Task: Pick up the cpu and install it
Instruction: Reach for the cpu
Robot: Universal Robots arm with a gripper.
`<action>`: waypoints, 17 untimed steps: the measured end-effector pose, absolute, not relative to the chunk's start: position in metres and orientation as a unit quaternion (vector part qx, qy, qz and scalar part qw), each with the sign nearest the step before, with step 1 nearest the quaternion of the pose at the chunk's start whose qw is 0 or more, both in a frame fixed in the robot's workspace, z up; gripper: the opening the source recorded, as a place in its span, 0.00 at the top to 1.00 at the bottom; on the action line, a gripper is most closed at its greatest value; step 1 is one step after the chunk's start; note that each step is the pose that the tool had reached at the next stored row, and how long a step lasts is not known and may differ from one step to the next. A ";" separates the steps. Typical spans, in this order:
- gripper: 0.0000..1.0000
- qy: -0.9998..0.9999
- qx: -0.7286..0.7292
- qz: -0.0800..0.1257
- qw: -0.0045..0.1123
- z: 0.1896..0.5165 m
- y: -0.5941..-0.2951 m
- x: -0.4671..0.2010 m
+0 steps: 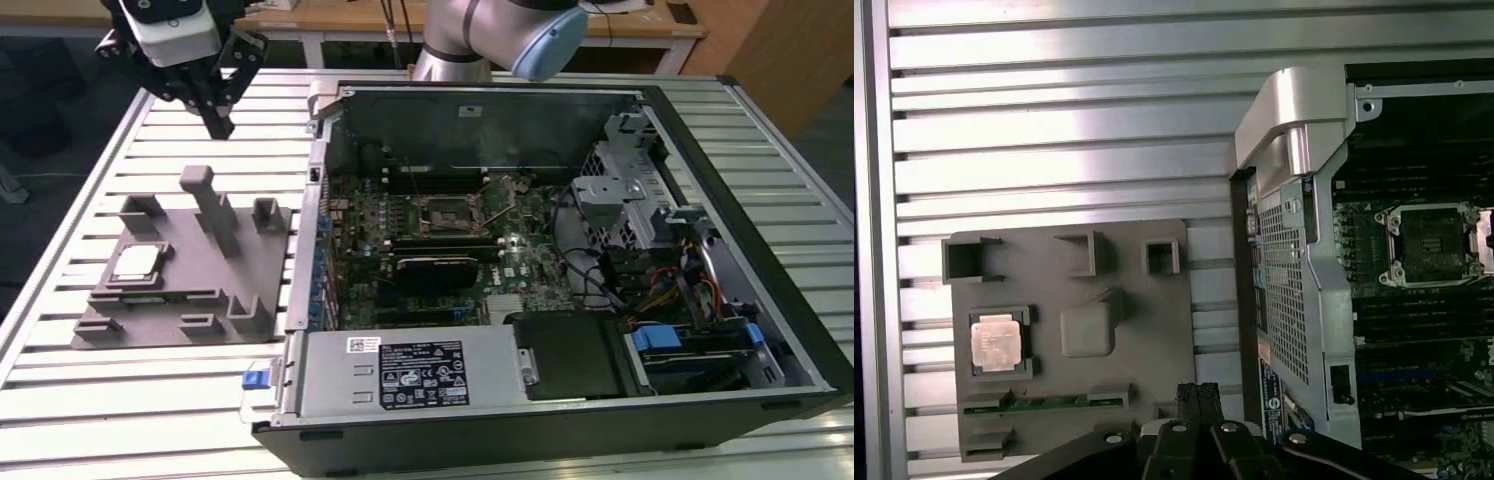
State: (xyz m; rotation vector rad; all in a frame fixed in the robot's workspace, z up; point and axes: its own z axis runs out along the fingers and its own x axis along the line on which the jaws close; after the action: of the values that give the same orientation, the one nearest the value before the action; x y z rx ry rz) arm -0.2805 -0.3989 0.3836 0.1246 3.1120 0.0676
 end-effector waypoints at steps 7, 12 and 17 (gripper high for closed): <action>0.89 0.999 0.040 0.022 0.013 0.380 -0.399 -0.293; 0.89 0.999 0.040 0.022 0.013 0.376 -0.398 -0.302; 0.89 0.999 0.040 0.022 0.013 0.372 -0.397 -0.313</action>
State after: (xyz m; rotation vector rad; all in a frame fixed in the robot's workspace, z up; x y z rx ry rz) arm -0.3133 -0.3966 0.3718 0.1258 3.1119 0.0676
